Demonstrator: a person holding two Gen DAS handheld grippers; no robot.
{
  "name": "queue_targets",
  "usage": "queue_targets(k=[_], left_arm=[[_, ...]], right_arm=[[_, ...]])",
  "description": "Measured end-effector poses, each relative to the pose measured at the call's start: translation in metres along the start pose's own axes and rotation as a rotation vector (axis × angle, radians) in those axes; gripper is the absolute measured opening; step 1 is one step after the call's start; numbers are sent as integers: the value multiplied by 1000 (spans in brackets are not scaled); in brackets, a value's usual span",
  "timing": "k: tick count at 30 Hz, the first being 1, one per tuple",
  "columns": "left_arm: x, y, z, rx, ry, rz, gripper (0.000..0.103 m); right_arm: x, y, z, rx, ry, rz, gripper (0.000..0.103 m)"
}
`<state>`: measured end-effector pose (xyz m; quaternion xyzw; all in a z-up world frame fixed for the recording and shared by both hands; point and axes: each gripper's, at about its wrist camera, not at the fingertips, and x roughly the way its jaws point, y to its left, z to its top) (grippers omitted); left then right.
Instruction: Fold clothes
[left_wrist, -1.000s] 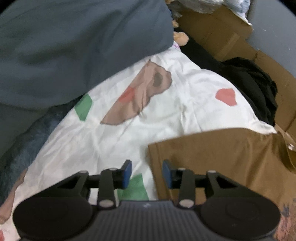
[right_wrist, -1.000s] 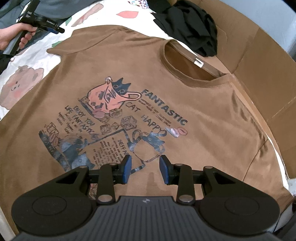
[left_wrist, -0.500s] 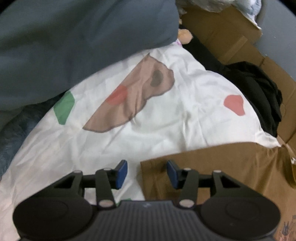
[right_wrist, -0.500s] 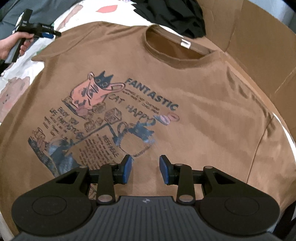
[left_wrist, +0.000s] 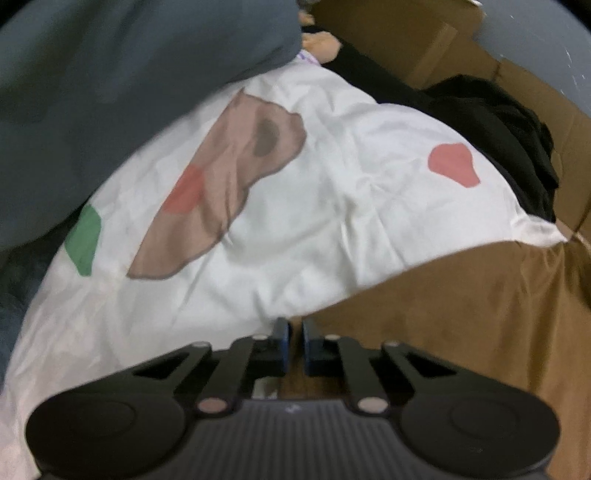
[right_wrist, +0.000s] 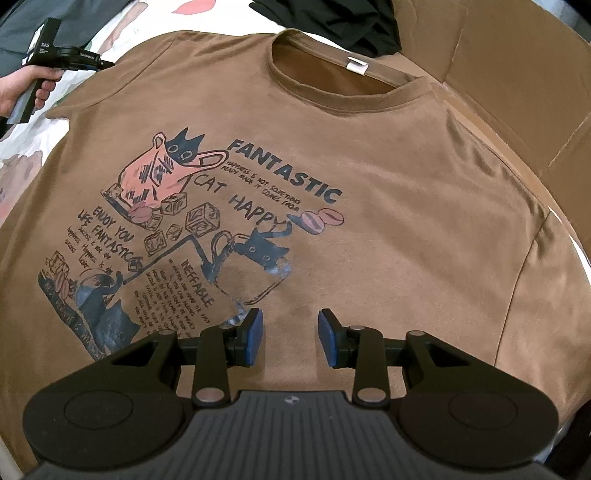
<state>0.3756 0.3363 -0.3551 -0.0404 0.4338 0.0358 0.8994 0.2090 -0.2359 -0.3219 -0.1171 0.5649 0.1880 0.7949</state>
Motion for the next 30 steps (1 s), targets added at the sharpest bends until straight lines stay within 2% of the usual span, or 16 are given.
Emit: queue_targets(k=[5, 8, 9, 11, 12, 14, 17, 20, 22, 28, 30], left_arm=[[-12, 10, 8, -55, -73, 49, 6], [-6, 7, 11, -46, -37, 82, 11], [-2, 6, 10, -57, -19, 111, 18], [1, 7, 8, -85, -10, 174, 39], [-1, 8, 7, -101, -24, 207, 53], [-4, 8, 6, -105, -50, 220, 58], [-14, 3, 7, -68, -72, 203, 58], [-20, -1, 6, -77, -83, 156, 58], [-28, -15, 4, -46, -79, 127, 58], [-42, -45, 3, -80, -38, -13, 58], [-51, -65, -1, -40, -23, -64, 58]], right_arm=[[-1, 1, -1, -3, 2, -3, 37], [-2, 1, -2, -8, 2, -5, 37], [-2, 1, -3, -8, 3, -6, 37], [-1, 0, -4, -5, 8, -9, 37], [0, 0, -4, -4, 11, -11, 37], [1, -1, -5, -3, 15, -13, 37], [1, -2, -6, -1, 16, -12, 37], [3, -3, -6, 0, 18, -8, 37], [3, -2, -7, -3, 20, -6, 37], [-4, 2, -16, -34, 22, -12, 37], [-8, 3, -21, -39, 22, -17, 37]])
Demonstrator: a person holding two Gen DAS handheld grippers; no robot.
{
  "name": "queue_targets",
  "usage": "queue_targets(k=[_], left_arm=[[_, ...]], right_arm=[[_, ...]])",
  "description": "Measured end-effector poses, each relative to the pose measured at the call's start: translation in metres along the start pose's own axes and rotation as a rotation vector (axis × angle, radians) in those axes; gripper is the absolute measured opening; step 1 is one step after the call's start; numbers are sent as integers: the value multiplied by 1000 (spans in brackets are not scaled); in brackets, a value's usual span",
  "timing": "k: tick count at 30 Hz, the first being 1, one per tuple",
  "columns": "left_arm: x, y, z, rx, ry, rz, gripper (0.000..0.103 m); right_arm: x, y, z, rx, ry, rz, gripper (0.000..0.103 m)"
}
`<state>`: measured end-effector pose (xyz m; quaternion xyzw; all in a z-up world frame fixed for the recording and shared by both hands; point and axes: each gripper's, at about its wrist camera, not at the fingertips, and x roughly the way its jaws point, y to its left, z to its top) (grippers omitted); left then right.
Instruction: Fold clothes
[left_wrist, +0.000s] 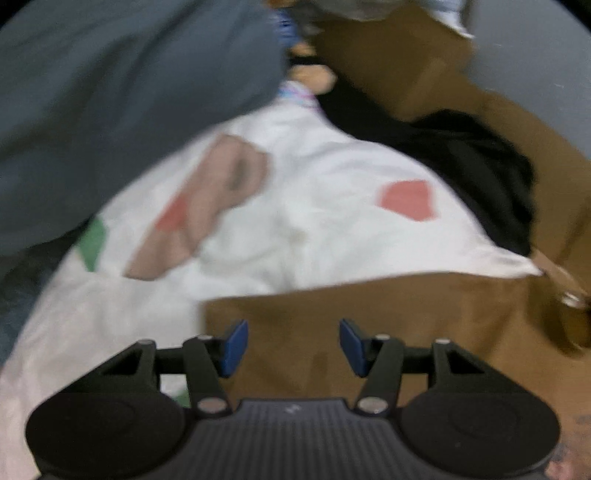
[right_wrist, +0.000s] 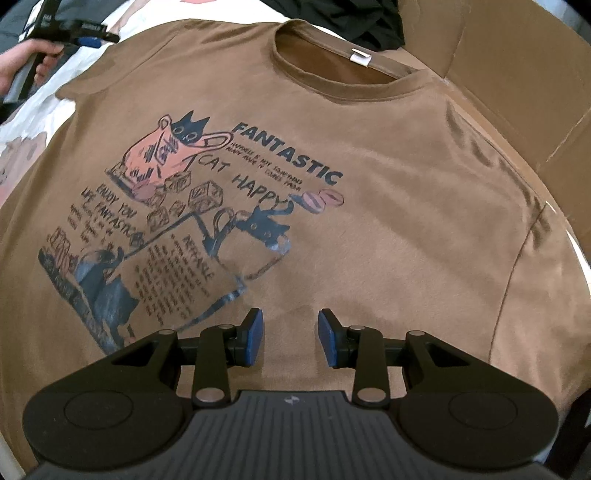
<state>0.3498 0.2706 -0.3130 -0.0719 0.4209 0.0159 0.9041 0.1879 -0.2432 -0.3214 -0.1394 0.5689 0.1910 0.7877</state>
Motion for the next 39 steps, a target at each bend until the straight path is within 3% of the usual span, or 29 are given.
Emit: queue_targets(k=[5, 12, 14, 17, 20, 28, 39], left_arm=[[-15, -42, -24, 117, 42, -77, 58], [-30, -69, -58, 199, 121, -113, 58], [-34, -71, -62, 205, 131, -112, 58], [-59, -72, -69, 130, 198, -128, 58], [-82, -78, -69, 162, 228, -129, 58], [-135, -90, -59, 199, 222, -82, 58], [-213, -126, -40, 214, 127, -65, 65]], right_arm=[[-17, 2, -17, -16, -7, -13, 37], [-35, 4, -31, -26, -17, -26, 37], [-43, 5, -36, -33, -24, -27, 37], [-53, 5, -43, -31, -26, -19, 37], [-62, 4, -48, -37, -32, -8, 37], [-92, 2, -62, -18, -76, 2, 37], [-142, 22, -50, -79, -194, 8, 37]])
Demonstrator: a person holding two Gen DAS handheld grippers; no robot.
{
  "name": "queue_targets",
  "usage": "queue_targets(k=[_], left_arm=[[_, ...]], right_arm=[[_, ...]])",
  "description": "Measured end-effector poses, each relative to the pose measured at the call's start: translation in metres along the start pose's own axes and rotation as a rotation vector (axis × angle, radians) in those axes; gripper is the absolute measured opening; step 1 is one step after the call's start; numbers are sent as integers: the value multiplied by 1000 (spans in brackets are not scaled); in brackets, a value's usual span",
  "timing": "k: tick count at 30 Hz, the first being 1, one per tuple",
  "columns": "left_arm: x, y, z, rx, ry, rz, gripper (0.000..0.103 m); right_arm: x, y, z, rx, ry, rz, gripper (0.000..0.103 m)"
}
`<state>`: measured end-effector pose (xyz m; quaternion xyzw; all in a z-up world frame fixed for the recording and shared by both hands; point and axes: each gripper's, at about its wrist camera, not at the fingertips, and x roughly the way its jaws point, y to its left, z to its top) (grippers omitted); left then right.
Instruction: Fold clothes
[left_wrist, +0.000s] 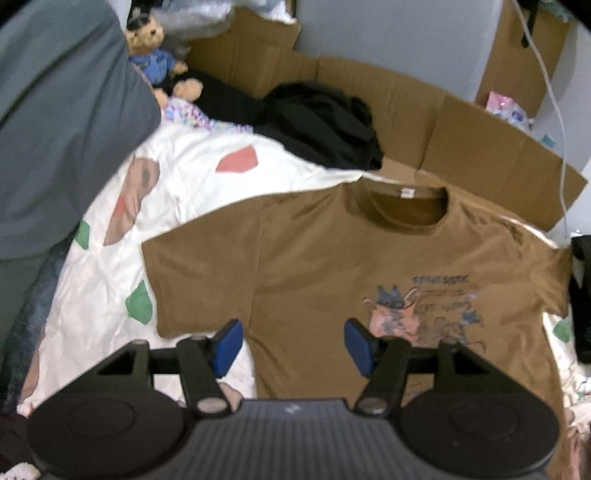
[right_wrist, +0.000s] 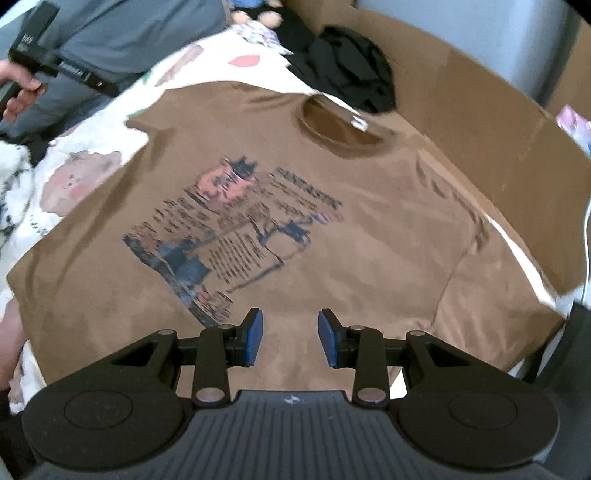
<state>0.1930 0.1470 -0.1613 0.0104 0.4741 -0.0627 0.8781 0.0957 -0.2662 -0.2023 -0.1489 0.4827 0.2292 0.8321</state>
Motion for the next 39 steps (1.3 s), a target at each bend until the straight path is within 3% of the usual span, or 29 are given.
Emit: queue_targets(k=[6, 9, 13, 18, 23, 27, 35, 39], left_arm=[[-45, -27, 1, 68, -11, -11, 68], [-59, -31, 1, 65, -22, -27, 70], [-67, -33, -3, 20, -15, -24, 72], [-71, -36, -12, -6, 16, -17, 72], [-80, -46, -26, 45, 52, -16, 74], [-83, -45, -37, 42, 65, -18, 75], [-58, -42, -70, 66, 142, -45, 75], [-37, -41, -89, 125, 216, -27, 73]], right_arm=[[-47, 12, 23, -53, -62, -21, 38], [-74, 17, 25, -96, -93, -22, 56], [-94, 15, 23, -68, -105, -47, 60], [-92, 12, 14, -19, -76, -42, 60], [-95, 23, 21, -66, -39, -35, 60], [-104, 42, 24, -141, -91, -54, 74], [-80, 43, -5, -106, -29, -29, 74], [-72, 36, -23, -60, 0, -36, 74]])
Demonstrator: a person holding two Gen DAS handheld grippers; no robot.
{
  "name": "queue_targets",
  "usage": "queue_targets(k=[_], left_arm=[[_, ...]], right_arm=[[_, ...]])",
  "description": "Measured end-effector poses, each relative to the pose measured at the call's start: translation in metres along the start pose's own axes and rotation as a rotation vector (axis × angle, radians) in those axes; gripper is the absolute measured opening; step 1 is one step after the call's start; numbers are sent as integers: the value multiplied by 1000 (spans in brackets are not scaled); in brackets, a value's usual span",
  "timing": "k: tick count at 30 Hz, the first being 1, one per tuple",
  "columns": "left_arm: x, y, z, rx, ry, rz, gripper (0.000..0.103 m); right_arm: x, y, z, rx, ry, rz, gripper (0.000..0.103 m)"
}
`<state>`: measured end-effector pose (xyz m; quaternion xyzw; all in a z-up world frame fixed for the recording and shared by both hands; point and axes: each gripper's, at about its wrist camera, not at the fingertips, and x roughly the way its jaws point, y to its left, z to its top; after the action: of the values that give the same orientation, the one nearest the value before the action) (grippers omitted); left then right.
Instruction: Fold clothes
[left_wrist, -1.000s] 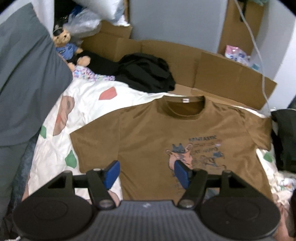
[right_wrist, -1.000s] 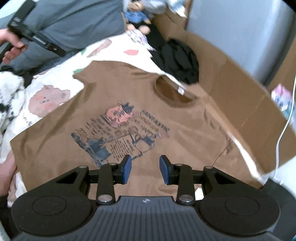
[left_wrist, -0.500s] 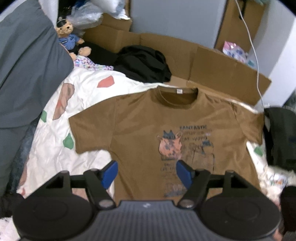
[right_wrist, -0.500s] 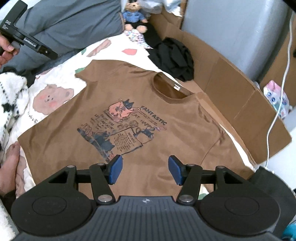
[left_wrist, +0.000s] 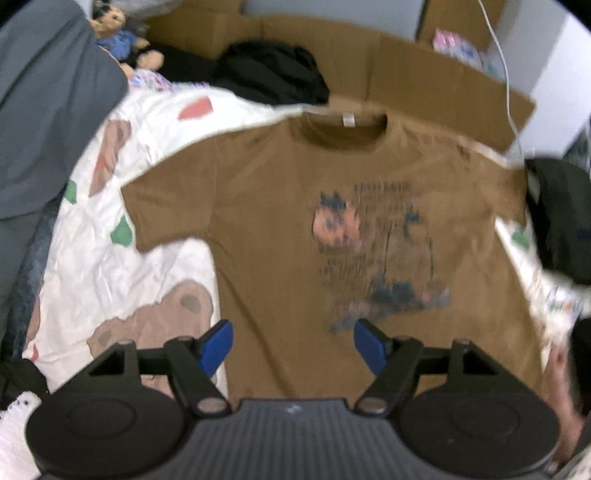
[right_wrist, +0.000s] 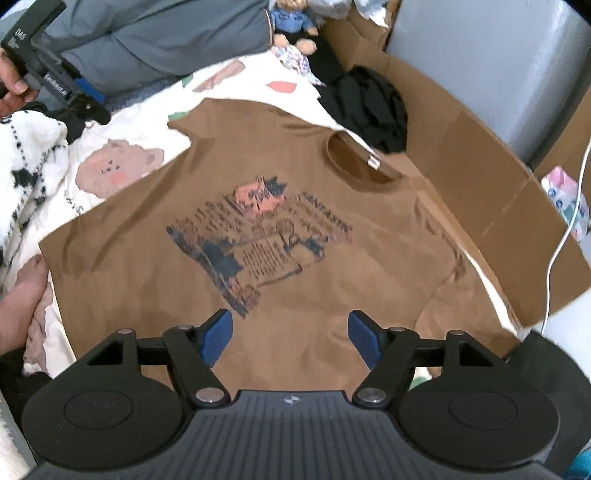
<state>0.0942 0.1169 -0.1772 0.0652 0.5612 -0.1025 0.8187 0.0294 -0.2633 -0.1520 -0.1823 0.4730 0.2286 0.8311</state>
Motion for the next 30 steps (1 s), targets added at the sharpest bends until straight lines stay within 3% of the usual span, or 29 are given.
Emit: queue_targets(k=[3, 5, 9, 14, 22, 27, 30], left_arm=[[16, 4, -10, 8, 59, 14, 64], [26, 5, -17, 20, 88, 29, 63], [43, 8, -37, 51, 145, 48, 63], [62, 13, -59, 68, 222, 80, 63], [98, 35, -79, -31, 318, 141, 62], [107, 44, -92, -66, 371, 128, 63], [107, 46, -96, -94, 374, 112, 62]], right_arm=[[12, -7, -17, 37, 43, 19, 74], [21, -10, -29, 43, 94, 26, 74], [34, -23, -47, 97, 139, 135, 74], [51, -28, -64, 138, 219, 181, 73], [71, -37, -97, 204, 351, 195, 73], [80, -42, -114, 229, 409, 209, 73], [90, -37, -126, 216, 483, 238, 64]])
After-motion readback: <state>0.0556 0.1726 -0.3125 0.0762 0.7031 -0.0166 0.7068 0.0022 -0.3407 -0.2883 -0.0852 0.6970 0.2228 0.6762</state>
